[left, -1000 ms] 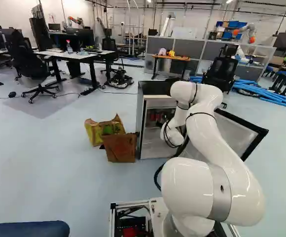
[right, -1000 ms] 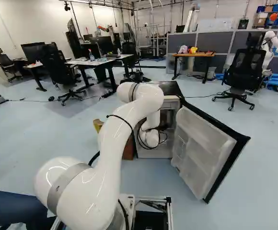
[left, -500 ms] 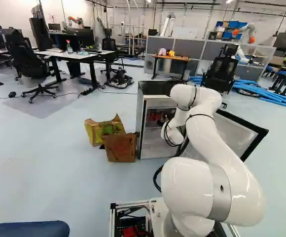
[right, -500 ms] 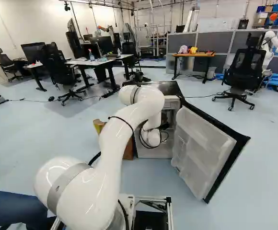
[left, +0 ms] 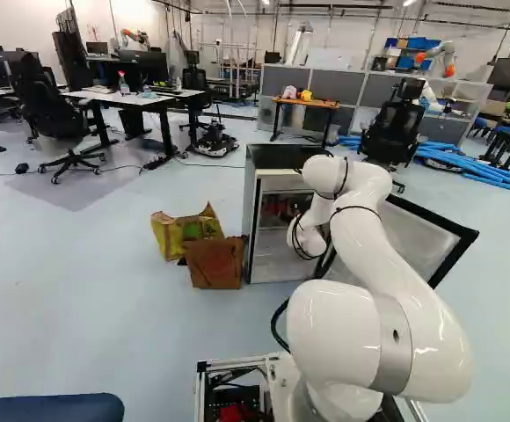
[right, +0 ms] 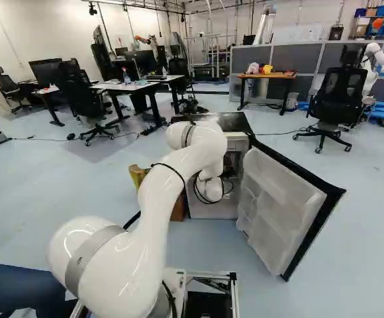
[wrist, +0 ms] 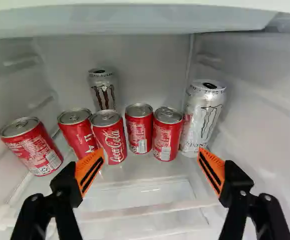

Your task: Grab a drink from the fridge

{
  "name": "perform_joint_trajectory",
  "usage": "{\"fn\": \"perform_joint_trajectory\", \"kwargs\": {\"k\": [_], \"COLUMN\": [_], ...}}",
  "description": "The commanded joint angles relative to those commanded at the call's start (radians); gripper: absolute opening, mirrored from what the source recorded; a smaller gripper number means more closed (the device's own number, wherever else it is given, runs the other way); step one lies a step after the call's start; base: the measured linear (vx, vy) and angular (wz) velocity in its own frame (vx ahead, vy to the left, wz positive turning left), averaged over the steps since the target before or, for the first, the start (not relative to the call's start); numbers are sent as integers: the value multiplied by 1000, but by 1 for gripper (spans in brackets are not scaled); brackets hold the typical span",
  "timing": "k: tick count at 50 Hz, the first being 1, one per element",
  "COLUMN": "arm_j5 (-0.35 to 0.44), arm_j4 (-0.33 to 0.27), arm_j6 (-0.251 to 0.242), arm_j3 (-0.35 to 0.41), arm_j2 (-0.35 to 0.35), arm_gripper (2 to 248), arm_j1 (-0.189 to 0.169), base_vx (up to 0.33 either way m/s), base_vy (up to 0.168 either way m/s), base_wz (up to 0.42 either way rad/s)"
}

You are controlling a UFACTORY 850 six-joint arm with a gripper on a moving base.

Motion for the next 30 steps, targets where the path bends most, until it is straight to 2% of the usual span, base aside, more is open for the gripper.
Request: {"fn": "perform_joint_trajectory", "kwargs": {"k": [18,30], "arm_j5": [0,0], "arm_j4": [14,29], "arm_j6": [0,0], "arm_j3": [-51,-53], "arm_j2": [-28,-29], "arm_gripper": [247,247], "arm_j1": [2,2], "base_vx": [0,0], "base_vy": [0,0], "base_wz": [0,0]}}
